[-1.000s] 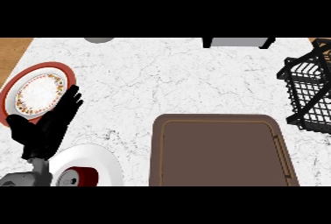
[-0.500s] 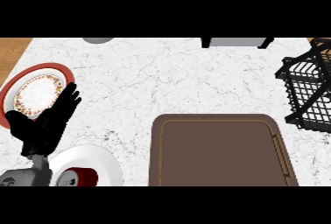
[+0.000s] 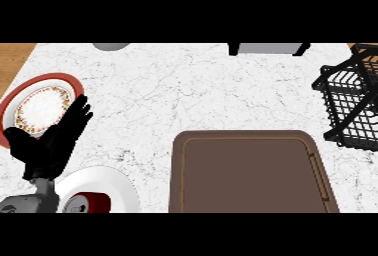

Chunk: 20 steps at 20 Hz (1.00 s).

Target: Pick the bell pepper from the tray and place it in the tiered basket

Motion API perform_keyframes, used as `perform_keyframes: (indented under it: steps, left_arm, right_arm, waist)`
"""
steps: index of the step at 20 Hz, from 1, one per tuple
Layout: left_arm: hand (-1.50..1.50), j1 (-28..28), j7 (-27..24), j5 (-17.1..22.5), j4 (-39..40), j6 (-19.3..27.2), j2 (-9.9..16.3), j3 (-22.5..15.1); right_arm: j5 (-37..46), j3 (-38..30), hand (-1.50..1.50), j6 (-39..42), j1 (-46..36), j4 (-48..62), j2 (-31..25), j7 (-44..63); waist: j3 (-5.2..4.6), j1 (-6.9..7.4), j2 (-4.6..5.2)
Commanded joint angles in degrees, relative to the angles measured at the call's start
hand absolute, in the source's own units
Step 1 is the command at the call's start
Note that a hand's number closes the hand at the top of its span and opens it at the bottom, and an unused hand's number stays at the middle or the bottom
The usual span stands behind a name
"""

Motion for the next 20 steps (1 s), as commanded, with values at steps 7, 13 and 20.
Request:
perform_keyframes:
  steps: [7,13,20]
  left_arm:
    - [0.0,-0.59,0.86,-1.01,-1.12,0.31,-0.36,0.37]
    - [0.0,2.61,-0.04,1.44,-1.92,-3.0,0.89,2.23]
    - [0.0,0.79,-0.82,-2.43,0.37,-0.2,-1.72,-0.28]
  right_arm:
    - [-1.48,-2.69,-1.5,-3.15,-5.91,6.53,5.56,-0.19]
    - [-3.11,-3.39,-1.5,-4.65,-4.23,2.35,9.72,1.56]
    - [-11.29,-10.45,-1.5,8.57,-10.34,10.86,4.81,8.08]
  waist:
    - [0.26,1.05,0.6]
    - [0.17,0.09,0.12]
    - [0.21,0.24,0.39]
